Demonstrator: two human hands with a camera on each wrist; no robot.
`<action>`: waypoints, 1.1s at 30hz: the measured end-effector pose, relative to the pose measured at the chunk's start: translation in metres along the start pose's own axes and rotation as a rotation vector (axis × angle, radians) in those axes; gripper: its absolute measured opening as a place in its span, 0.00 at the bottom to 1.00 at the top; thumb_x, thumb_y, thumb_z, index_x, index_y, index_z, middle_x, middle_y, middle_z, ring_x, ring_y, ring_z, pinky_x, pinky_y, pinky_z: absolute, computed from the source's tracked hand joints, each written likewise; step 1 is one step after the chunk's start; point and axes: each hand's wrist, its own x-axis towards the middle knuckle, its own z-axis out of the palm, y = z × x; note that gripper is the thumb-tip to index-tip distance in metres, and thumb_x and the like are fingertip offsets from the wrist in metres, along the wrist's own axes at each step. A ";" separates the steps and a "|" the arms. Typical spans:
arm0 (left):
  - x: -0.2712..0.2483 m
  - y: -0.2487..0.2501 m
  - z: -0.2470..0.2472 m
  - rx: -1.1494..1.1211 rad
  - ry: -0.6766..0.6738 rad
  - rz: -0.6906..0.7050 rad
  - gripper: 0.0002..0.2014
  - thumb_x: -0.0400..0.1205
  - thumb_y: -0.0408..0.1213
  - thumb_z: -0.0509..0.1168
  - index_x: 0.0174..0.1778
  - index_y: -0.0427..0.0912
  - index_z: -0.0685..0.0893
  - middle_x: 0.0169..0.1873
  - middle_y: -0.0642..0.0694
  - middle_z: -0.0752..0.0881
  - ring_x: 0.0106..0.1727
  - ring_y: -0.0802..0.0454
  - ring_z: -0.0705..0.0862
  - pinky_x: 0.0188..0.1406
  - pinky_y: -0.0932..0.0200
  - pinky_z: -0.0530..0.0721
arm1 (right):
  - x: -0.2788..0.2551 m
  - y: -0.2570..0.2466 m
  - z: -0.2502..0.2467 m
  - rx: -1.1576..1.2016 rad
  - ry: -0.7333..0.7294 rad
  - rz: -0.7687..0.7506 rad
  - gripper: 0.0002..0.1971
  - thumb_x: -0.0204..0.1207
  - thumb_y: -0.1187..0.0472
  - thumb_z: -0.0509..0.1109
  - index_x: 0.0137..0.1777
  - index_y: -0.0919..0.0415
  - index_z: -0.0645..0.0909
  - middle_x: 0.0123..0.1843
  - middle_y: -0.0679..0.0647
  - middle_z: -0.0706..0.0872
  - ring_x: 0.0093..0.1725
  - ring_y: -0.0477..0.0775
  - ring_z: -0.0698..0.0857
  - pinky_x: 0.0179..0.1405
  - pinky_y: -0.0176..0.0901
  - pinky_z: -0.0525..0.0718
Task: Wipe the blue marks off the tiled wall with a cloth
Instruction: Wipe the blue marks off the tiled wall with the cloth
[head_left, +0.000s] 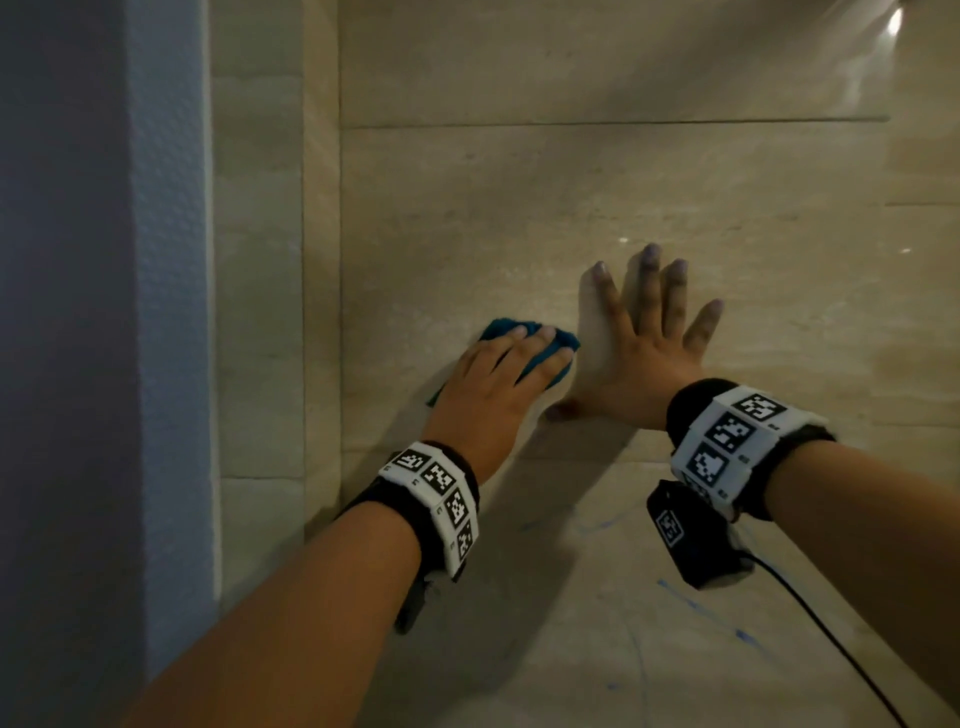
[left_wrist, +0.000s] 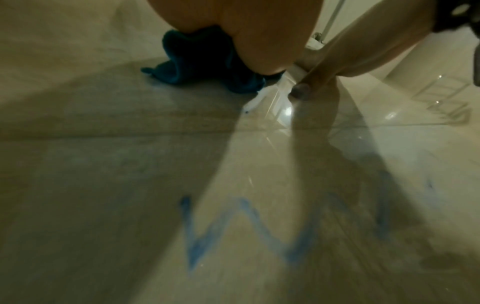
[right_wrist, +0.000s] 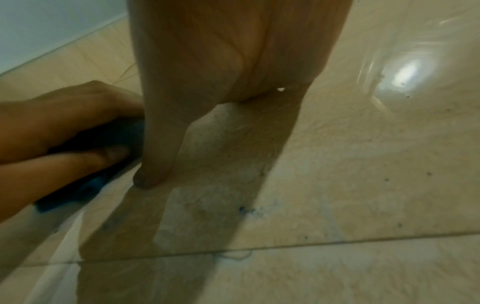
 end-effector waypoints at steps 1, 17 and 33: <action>-0.005 0.000 0.002 0.005 -0.003 0.020 0.33 0.71 0.23 0.65 0.74 0.47 0.76 0.72 0.44 0.78 0.70 0.44 0.68 0.64 0.42 0.78 | 0.000 0.000 0.000 0.000 0.004 -0.001 0.72 0.44 0.16 0.67 0.62 0.39 0.07 0.67 0.52 0.07 0.70 0.61 0.12 0.66 0.72 0.20; -0.014 -0.016 -0.028 0.041 -0.202 -0.235 0.30 0.84 0.28 0.50 0.83 0.48 0.59 0.82 0.45 0.61 0.80 0.43 0.63 0.77 0.47 0.64 | 0.003 0.005 0.005 -0.052 0.032 -0.023 0.74 0.44 0.17 0.68 0.64 0.40 0.08 0.57 0.50 0.01 0.73 0.64 0.16 0.67 0.75 0.23; -0.050 0.008 -0.020 0.048 -0.248 -0.299 0.29 0.78 0.48 0.53 0.74 0.40 0.75 0.65 0.37 0.80 0.64 0.42 0.71 0.55 0.42 0.84 | -0.007 0.002 0.001 -0.008 0.031 -0.021 0.72 0.48 0.19 0.69 0.65 0.38 0.09 0.68 0.51 0.07 0.74 0.62 0.16 0.70 0.75 0.26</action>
